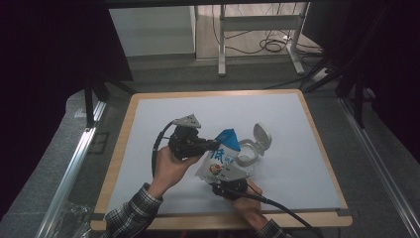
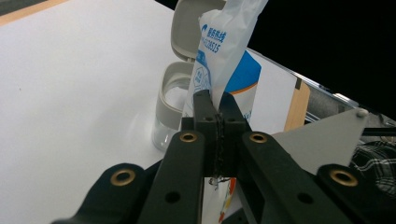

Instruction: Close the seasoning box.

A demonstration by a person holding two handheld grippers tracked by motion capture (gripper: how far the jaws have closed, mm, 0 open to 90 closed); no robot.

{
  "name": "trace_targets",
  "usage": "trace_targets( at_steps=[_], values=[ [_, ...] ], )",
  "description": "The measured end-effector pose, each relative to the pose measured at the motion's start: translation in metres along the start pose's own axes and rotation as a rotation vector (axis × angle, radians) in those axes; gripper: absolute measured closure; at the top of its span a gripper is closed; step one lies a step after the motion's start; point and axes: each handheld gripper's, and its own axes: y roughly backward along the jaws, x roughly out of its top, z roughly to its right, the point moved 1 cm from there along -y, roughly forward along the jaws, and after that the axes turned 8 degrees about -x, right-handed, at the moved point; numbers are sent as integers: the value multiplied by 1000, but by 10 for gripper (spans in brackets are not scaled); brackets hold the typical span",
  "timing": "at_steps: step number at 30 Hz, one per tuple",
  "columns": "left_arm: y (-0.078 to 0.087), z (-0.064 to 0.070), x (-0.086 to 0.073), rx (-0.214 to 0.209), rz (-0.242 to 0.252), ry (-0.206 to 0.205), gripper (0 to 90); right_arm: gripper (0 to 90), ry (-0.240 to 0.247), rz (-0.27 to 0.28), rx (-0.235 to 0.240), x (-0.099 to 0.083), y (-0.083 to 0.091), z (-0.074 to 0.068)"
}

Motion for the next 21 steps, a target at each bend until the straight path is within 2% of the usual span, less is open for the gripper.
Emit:
trace_targets(
  at_steps=[8,11,21],
  values=[
    [-7,-1,3,13,-5,-36,888,543,-3,-1,26,1,4,1],
    [-10,-2,4,13,-9,-53,887,542,-19,-7,47,1,5,1],
    [-17,-6,4,8,-12,-79,883,542,-38,-17,82,0,7,4]
  ],
)
